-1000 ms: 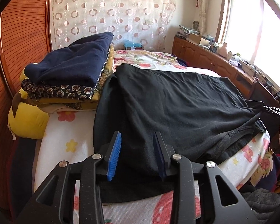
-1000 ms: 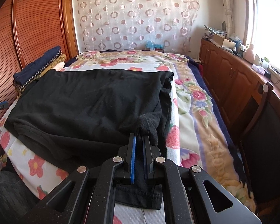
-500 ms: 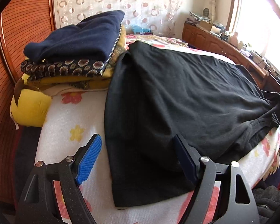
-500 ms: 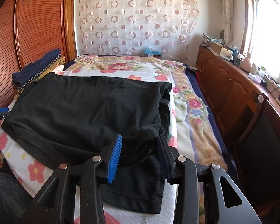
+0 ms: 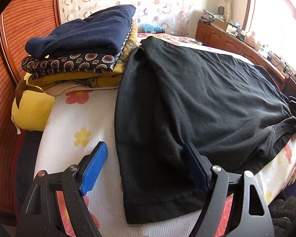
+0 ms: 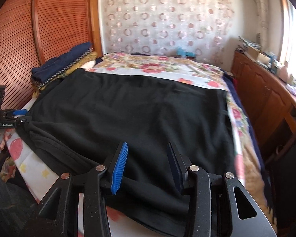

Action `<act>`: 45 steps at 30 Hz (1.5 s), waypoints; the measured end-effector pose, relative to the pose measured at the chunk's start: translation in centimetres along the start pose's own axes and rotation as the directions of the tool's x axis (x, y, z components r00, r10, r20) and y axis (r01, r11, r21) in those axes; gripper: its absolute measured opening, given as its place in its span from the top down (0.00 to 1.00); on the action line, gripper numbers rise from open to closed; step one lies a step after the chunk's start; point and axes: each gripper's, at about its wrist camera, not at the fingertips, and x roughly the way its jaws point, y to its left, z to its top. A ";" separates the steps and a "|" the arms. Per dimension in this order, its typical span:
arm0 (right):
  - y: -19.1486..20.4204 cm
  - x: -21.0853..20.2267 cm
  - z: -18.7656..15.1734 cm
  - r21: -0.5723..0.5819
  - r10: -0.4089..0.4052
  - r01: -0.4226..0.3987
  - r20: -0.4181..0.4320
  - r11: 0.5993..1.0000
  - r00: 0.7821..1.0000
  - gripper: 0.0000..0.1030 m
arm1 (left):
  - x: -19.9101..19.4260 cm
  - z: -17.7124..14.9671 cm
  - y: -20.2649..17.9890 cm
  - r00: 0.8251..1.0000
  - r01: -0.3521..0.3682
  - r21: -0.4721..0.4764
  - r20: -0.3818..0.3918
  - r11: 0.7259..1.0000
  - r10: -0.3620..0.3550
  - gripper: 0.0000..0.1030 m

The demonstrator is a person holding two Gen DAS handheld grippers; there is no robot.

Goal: Fold small clothes

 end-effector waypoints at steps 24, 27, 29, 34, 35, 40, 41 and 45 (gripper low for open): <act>4.7 6.0 0.3 -0.071 0.114 -0.121 -0.096 0.990 0.989 0.46 | -1.5 0.6 -1.6 0.987 0.155 0.043 0.029 0.987 -0.156 0.88; 5.4 6.2 0.4 -0.105 0.103 -0.115 -0.108 0.988 0.989 0.40 | -2.8 1.2 -2.2 0.980 0.180 0.039 0.083 0.983 -0.183 0.91; 5.8 6.3 0.4 -0.129 0.094 -0.109 -0.116 0.986 0.989 0.36 | -3.6 2.1 -2.7 0.976 0.186 0.032 0.111 0.982 -0.189 0.91; 6.3 6.6 0.4 -0.151 0.083 -0.101 -0.124 0.983 0.989 0.32 | -4.7 4.0 -4.3 0.962 0.213 0.061 0.163 0.975 -0.220 0.91; 6.2 6.6 0.4 -0.152 0.085 -0.104 -0.125 0.983 0.989 0.32 | -4.8 4.3 -4.7 0.960 0.218 0.067 0.168 0.974 -0.226 0.92; 6.2 6.6 0.4 -0.153 0.082 -0.101 -0.125 0.983 0.989 0.32 | -5.4 6.2 -7.1 0.941 0.256 0.114 0.197 0.960 -0.274 0.92; 6.2 6.6 0.4 -0.151 0.082 -0.101 -0.125 0.983 0.989 0.32 | -5.6 6.7 -7.9 0.936 0.265 0.129 0.202 0.956 -0.287 0.92; 5.5 5.8 0.4 -0.129 0.104 -0.118 -0.110 0.985 0.988 0.32 | -6.2 8.3 -10.6 0.918 0.299 0.186 0.212 0.936 -0.335 0.92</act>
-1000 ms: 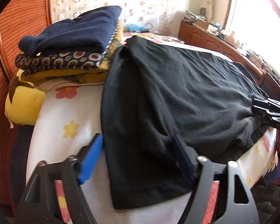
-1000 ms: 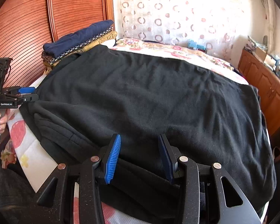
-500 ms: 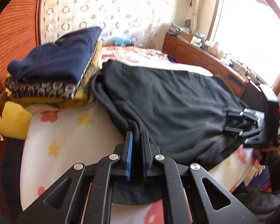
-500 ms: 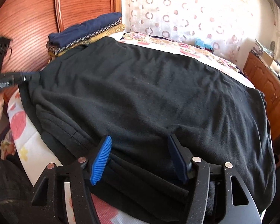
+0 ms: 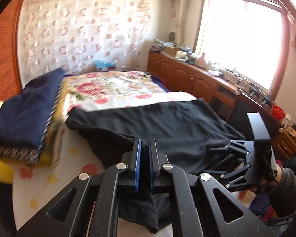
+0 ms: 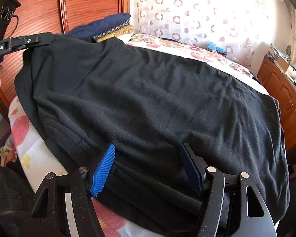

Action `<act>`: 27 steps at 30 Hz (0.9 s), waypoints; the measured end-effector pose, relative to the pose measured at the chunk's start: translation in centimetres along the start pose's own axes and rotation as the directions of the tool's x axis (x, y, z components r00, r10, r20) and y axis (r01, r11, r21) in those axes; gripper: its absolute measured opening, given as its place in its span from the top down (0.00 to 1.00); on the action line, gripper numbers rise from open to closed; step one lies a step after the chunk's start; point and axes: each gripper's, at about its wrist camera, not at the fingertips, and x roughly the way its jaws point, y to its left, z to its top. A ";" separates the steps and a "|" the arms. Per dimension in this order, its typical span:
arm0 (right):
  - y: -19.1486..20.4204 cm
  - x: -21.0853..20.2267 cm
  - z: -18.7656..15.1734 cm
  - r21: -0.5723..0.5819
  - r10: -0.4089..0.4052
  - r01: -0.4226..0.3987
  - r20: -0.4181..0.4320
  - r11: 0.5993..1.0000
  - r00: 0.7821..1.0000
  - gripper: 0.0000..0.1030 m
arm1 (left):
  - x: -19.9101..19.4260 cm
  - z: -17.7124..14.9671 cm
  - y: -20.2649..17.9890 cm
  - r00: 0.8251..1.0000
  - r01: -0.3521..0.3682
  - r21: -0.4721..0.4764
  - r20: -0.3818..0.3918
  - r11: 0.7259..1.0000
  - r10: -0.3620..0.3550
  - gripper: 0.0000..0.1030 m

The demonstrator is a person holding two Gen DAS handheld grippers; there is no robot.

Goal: Fold small clothes

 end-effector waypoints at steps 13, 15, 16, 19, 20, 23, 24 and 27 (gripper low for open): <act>-5.9 -6.0 -2.5 0.131 -0.094 0.084 0.077 0.988 0.993 0.32 | 3.8 5.4 -7.7 0.994 0.111 0.125 -0.005 0.986 -0.111 0.93; -6.4 -6.8 -2.9 0.146 -0.107 0.093 0.089 0.985 0.990 0.32 | 4.2 5.5 -8.1 0.994 0.108 0.135 -0.003 0.985 -0.109 0.92; -6.5 -7.0 -3.0 0.149 -0.110 0.096 0.091 0.984 0.990 0.32 | 4.5 5.4 -8.1 0.994 0.108 0.133 -0.008 0.985 -0.108 0.87; -6.6 -7.1 -3.5 0.152 -0.117 0.102 0.091 0.983 0.989 0.32 | 4.9 4.6 -7.7 0.993 0.118 0.130 -0.038 0.984 -0.114 0.77; -6.5 -7.1 -3.6 0.154 -0.116 0.101 0.089 0.983 0.989 0.32 | 5.1 4.3 -7.7 0.993 0.112 0.138 -0.046 0.984 -0.107 0.75; -6.4 -6.6 -3.4 0.156 -0.108 0.093 0.087 0.983 0.990 0.32 | 5.0 3.7 -7.1 0.995 0.092 0.138 -0.056 0.986 -0.085 0.65; -6.5 -6.4 -3.3 0.157 -0.104 0.089 0.087 0.984 0.991 0.32 | 5.0 3.5 -6.8 0.994 0.095 0.133 -0.058 0.987 -0.088 0.63; -6.1 -6.1 -3.0 0.147 -0.088 0.074 0.089 0.986 0.992 0.32 | 4.6 2.7 -5.5 0.996 0.068 0.119 -0.067 0.991 -0.060 0.61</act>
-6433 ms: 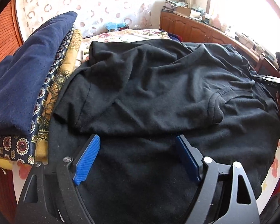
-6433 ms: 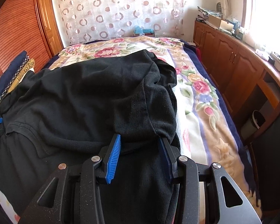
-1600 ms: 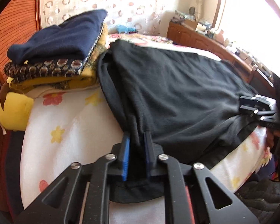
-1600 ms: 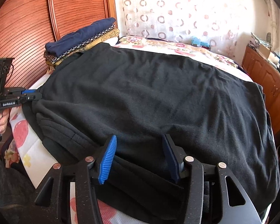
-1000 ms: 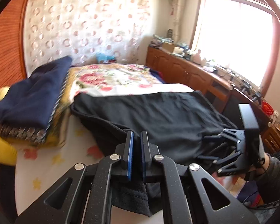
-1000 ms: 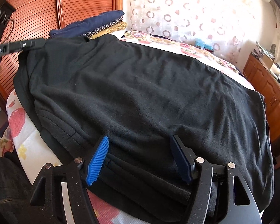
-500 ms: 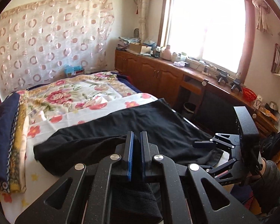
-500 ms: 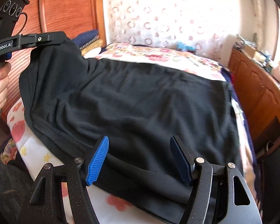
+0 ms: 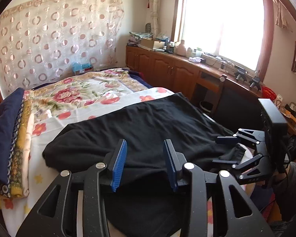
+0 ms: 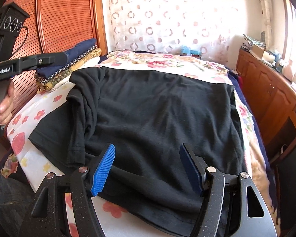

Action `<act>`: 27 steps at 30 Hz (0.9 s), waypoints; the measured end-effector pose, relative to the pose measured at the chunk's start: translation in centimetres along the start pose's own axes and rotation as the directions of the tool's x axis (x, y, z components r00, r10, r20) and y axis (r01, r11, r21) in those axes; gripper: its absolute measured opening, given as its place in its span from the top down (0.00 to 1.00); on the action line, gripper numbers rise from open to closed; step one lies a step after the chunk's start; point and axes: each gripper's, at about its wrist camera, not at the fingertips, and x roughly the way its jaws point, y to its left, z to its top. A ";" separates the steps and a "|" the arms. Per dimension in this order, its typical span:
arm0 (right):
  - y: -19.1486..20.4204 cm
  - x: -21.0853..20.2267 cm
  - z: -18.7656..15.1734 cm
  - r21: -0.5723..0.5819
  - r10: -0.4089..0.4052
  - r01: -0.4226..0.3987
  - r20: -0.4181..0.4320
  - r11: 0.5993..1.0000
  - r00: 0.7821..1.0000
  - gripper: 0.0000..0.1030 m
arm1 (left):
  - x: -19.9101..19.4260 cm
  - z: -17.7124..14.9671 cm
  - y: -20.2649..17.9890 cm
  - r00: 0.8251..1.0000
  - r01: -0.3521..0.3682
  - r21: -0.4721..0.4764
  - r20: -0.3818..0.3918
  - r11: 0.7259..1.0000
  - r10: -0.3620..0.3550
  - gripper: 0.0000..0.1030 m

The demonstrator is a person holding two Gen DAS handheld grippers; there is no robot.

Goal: Fold small clothes

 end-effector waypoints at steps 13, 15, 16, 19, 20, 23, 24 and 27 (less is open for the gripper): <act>4.1 3.2 2.3 -0.075 0.091 -0.091 -0.004 0.993 0.996 0.32 | 0.2 -6.1 6.0 0.988 -0.123 -0.104 -0.106 0.987 0.112 0.24; 4.5 3.8 2.8 -0.081 0.111 -0.112 -0.010 0.990 0.994 0.32 | -0.1 -6.8 6.7 0.987 -0.133 -0.128 -0.109 0.983 0.119 0.24; 4.8 4.2 3.0 -0.084 0.122 -0.123 -0.013 0.989 0.992 0.32 | -0.2 -7.0 7.1 0.987 -0.136 -0.139 -0.109 0.981 0.121 0.24; 5.3 5.1 3.7 -0.098 0.150 -0.152 -0.024 0.984 0.988 0.32 | -0.5 -7.8 8.2 0.980 -0.175 -0.161 -0.126 0.971 0.156 0.24; 5.6 5.5 3.9 -0.106 0.160 -0.162 -0.029 0.981 0.987 0.34 | -0.5 -8.1 8.6 0.976 -0.191 -0.165 -0.138 0.968 0.169 0.24; 6.2 7.0 4.5 -0.130 0.178 -0.184 -0.053 0.974 0.983 0.38 | -0.5 -8.7 9.1 0.974 -0.200 -0.179 -0.145 0.963 0.176 0.24; 6.5 7.7 4.7 -0.137 0.180 -0.187 -0.062 0.973 0.982 0.39 | -0.6 -8.9 9.2 0.973 -0.202 -0.181 -0.146 0.962 0.177 0.24; 7.0 9.1 5.2 -0.152 0.178 -0.190 -0.085 0.970 0.980 0.47 | -0.6 -9.3 9.3 0.972 -0.207 -0.181 -0.150 0.961 0.182 0.24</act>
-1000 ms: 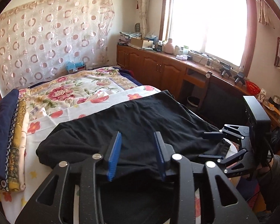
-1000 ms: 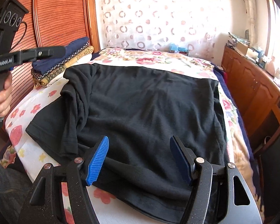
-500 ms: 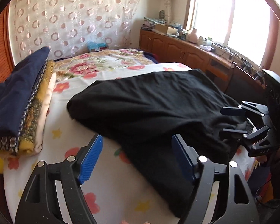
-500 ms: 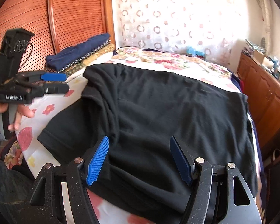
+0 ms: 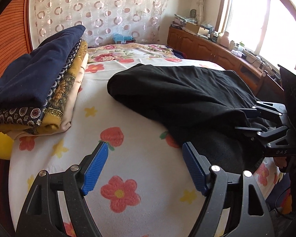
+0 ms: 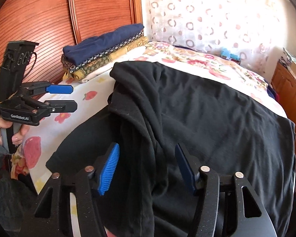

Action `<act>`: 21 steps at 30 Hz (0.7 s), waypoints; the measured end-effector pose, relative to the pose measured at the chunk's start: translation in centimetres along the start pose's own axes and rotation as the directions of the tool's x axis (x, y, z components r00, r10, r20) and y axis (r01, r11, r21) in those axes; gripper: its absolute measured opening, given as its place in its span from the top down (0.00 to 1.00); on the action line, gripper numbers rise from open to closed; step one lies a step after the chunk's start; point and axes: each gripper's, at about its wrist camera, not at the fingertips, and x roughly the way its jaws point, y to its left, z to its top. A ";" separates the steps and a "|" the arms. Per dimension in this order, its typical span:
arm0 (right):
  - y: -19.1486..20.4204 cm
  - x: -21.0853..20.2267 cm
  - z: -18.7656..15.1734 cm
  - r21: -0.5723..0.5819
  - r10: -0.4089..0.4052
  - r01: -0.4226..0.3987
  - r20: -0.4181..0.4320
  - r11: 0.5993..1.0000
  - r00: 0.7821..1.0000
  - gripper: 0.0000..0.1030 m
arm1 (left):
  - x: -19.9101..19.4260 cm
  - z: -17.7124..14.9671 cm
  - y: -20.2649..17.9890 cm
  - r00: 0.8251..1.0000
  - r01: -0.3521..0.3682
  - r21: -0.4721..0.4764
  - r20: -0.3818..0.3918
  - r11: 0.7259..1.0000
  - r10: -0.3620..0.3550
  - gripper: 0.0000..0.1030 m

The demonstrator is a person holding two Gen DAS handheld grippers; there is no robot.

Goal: Fold small clothes

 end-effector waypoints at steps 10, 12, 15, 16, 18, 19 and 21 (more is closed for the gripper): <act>-0.4 2.2 0.5 0.005 0.017 -0.017 -0.044 1.000 0.999 0.57 | -0.3 -0.3 0.0 1.000 -0.001 0.000 0.002 1.000 0.001 0.24; -0.6 2.1 0.6 0.017 0.021 -0.021 -0.039 1.000 0.999 0.57 | -0.4 -0.2 0.0 1.000 0.001 -0.002 0.007 1.000 -0.001 0.24; -0.4 2.3 0.6 0.016 0.024 -0.024 -0.041 1.000 0.999 0.61 | -0.6 -0.3 0.0 1.000 0.000 -0.004 0.012 1.000 0.000 0.24; -0.2 2.2 0.6 0.005 0.024 -0.024 -0.038 1.000 0.999 0.76 | -0.6 -0.3 0.1 1.000 0.001 -0.005 0.012 1.000 0.000 0.24; 0.5 1.4 0.6 -0.039 0.022 -0.022 0.008 0.999 1.000 0.87 | -0.7 -0.4 0.1 1.000 0.000 -0.006 0.012 1.000 0.000 0.24; 0.9 1.0 0.7 -0.058 0.017 -0.015 0.030 0.998 0.999 0.89 | -0.7 -0.4 0.1 1.000 0.000 -0.006 0.013 1.000 0.000 0.24; 1.5 0.2 0.8 -0.082 0.004 0.001 0.063 0.997 0.998 0.90 | -0.7 -0.4 0.1 1.000 0.002 -0.006 0.015 1.000 -0.002 0.24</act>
